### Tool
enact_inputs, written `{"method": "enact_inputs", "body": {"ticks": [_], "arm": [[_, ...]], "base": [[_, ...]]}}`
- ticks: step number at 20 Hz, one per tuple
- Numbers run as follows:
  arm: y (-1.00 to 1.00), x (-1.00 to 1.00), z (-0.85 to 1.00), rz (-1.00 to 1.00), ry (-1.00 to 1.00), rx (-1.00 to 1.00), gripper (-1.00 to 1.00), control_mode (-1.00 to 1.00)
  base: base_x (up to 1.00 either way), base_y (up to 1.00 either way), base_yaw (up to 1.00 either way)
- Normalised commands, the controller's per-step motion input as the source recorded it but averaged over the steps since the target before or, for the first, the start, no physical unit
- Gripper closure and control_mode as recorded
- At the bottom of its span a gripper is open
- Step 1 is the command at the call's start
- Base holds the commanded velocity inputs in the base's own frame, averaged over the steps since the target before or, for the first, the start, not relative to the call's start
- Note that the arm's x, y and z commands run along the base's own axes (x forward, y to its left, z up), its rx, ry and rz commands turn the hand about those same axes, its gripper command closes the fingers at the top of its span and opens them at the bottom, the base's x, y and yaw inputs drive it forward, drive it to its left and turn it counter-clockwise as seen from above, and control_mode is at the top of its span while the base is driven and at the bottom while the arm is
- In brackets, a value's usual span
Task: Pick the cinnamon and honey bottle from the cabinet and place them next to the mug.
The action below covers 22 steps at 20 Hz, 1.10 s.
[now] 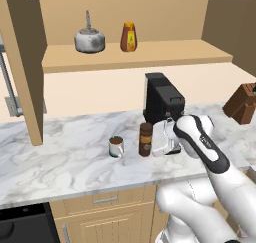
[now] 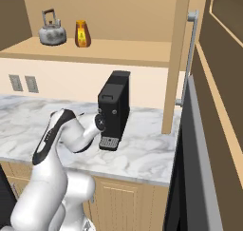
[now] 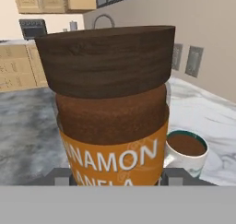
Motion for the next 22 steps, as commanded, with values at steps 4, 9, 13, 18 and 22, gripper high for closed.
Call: {"method": "enact_inputs", "body": {"ticks": [4, 9, 13, 18, 22], "arm": [[0.00, 0.65, -0.04, 0.04, -0.01, 0.00, 1.00, -1.00], [0.00, 0.39, 0.00, 0.00, 0.00, 0.00, 1.00, -1.00], [0.01, 0.15, -0.12, 0.00, 0.00, 0.00, 1.00, -1.00], [0.08, 0.04, -0.57, 0.00, 0.00, 0.00, 1.00, -1.00], [0.11, 0.03, -0.58, 0.00, -0.01, 0.00, 1.00, -1.00]], "base": [[0.00, 0.00, 0.00], [0.00, 0.00, 0.00], [0.00, 0.00, 0.00], [0.00, 0.00, 0.00], [0.00, 0.00, 0.00]]}}
